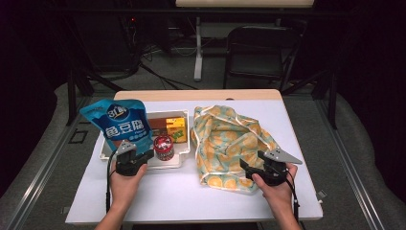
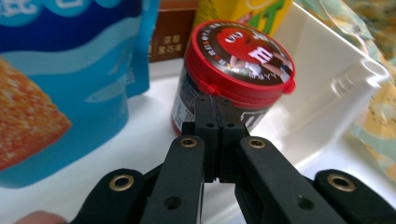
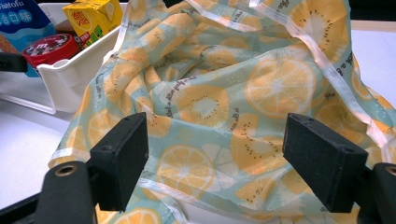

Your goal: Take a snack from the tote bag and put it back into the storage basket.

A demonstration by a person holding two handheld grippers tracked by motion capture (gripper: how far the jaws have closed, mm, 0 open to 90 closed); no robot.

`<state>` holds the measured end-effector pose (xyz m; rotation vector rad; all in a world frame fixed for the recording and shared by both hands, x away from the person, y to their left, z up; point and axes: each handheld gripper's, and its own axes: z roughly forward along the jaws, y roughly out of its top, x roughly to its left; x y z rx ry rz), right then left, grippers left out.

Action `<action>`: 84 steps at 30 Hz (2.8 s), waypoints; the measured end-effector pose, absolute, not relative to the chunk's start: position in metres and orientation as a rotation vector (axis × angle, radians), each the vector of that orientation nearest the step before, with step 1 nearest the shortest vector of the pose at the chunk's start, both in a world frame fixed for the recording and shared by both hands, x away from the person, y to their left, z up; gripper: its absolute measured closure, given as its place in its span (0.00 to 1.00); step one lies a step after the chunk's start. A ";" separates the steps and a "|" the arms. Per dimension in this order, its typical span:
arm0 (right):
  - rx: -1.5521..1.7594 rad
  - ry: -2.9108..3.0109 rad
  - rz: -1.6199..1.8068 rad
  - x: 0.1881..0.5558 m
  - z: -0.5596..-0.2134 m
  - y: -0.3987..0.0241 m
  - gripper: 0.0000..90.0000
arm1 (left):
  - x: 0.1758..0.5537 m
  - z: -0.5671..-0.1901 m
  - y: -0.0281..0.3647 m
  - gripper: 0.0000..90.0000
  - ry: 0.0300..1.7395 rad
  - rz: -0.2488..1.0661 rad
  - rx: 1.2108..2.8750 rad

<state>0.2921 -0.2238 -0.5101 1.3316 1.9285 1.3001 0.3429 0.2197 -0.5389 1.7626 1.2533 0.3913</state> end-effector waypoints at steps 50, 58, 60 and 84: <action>1.330 1.942 1.277 0.291 -0.513 -0.220 0.25 | 0.358 -0.538 0.187 1.00 1.314 0.398 1.687; 1.341 1.932 1.279 0.291 -0.513 -0.224 0.25 | 0.367 -0.538 0.177 1.00 1.325 0.395 1.688; 1.342 1.929 1.279 0.291 -0.513 -0.225 0.25 | 0.362 -0.536 0.179 1.00 1.315 0.416 1.691; 1.339 1.915 1.289 0.291 -0.512 -0.225 0.25 | 0.355 -0.536 0.176 1.00 1.293 0.393 1.678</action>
